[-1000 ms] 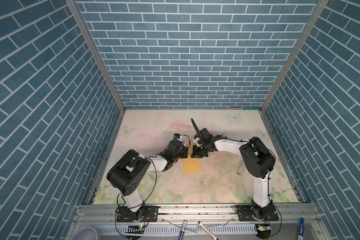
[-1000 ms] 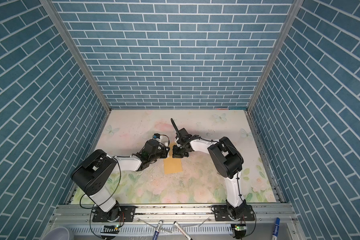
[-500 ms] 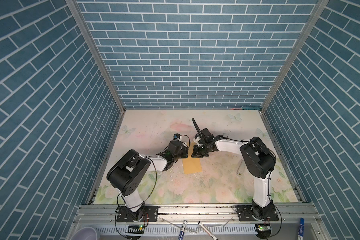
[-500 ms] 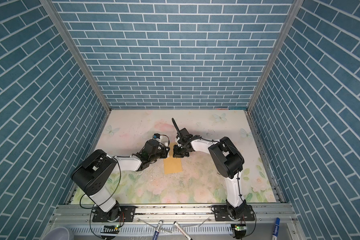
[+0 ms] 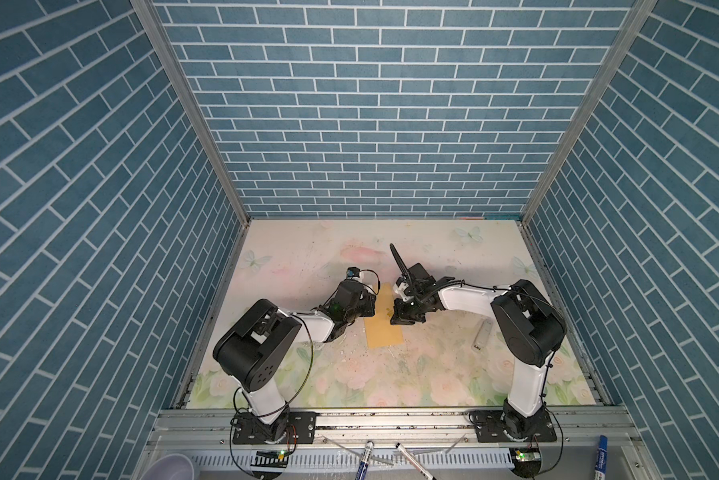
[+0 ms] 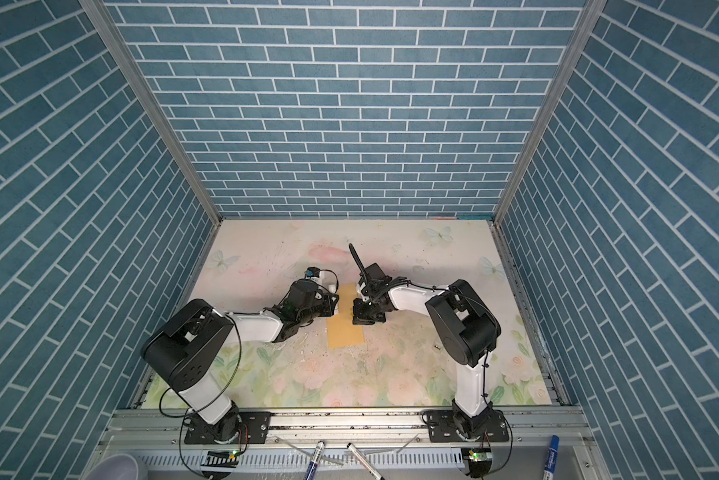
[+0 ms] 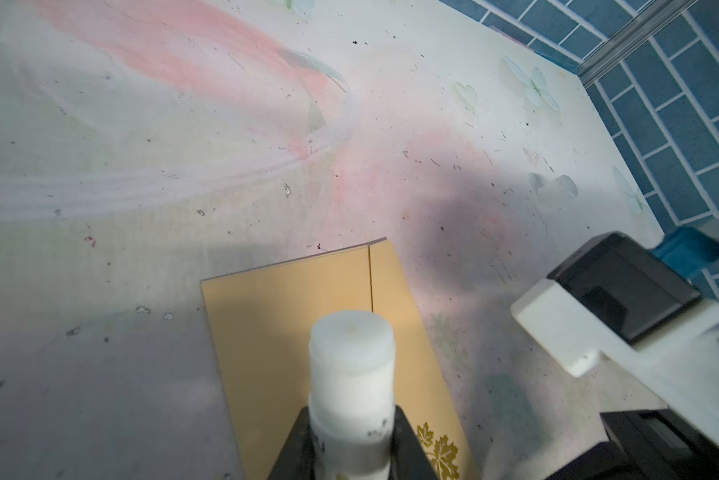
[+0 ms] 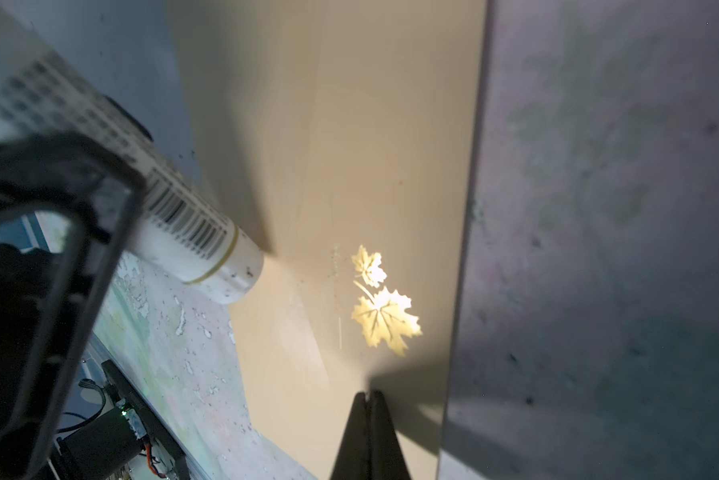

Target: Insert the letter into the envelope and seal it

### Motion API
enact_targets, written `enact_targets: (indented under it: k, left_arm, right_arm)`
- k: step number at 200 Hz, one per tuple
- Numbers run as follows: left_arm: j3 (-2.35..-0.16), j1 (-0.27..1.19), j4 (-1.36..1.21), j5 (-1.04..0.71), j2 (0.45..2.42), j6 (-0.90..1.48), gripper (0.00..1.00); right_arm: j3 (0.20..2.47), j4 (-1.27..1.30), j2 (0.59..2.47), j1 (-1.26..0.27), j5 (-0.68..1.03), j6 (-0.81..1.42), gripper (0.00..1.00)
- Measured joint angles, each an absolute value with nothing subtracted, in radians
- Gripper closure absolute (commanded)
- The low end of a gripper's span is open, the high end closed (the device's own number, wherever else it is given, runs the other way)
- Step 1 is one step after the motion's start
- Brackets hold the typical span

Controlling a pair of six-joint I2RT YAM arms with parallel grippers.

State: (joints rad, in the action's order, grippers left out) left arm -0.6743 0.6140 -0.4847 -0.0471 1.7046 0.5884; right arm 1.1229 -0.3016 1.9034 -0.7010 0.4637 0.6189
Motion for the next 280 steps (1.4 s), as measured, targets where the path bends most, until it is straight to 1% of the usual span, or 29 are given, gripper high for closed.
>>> enact_targets:
  k: [65, 104, 141, 173, 212, 246, 280]
  left_arm:
    - [-0.683, 0.614, -0.375, -0.045, 1.626, 0.582, 1.00]
    - [-0.739, 0.614, -0.312, -0.047, 1.516, 0.565, 1.00]
    - [-0.809, 0.609, -0.257, -0.056, 1.407, 0.546, 1.00]
    - [-0.846, 0.575, -0.236, -0.104, 1.320, 0.554, 1.00]
    - [-0.863, 0.514, -0.263, -0.192, 1.249, 0.620, 1.00]
    - [-0.863, 0.484, -0.350, -0.278, 1.242, 0.717, 1.00]
    - [-0.851, 0.474, -0.459, -0.338, 1.242, 0.804, 1.00]
  right_arm:
    - [1.124, -0.323, 1.862, -0.701, 0.426, 0.567, 1.00]
    - [1.124, -0.311, 1.735, -0.701, 0.394, 0.510, 0.89]
    - [1.124, -0.255, 1.602, -0.701, 0.386, 0.450, 0.71]
    - [1.124, -0.184, 1.528, -0.698, 0.398, 0.421, 0.63]
    - [1.112, 0.004, 1.488, -0.676, 0.492, 0.445, 0.57]
    - [1.075, 0.258, 1.496, -0.645, 0.629, 0.567, 0.53]
    - [1.069, 0.505, 1.547, -0.639, 0.740, 0.697, 0.51]
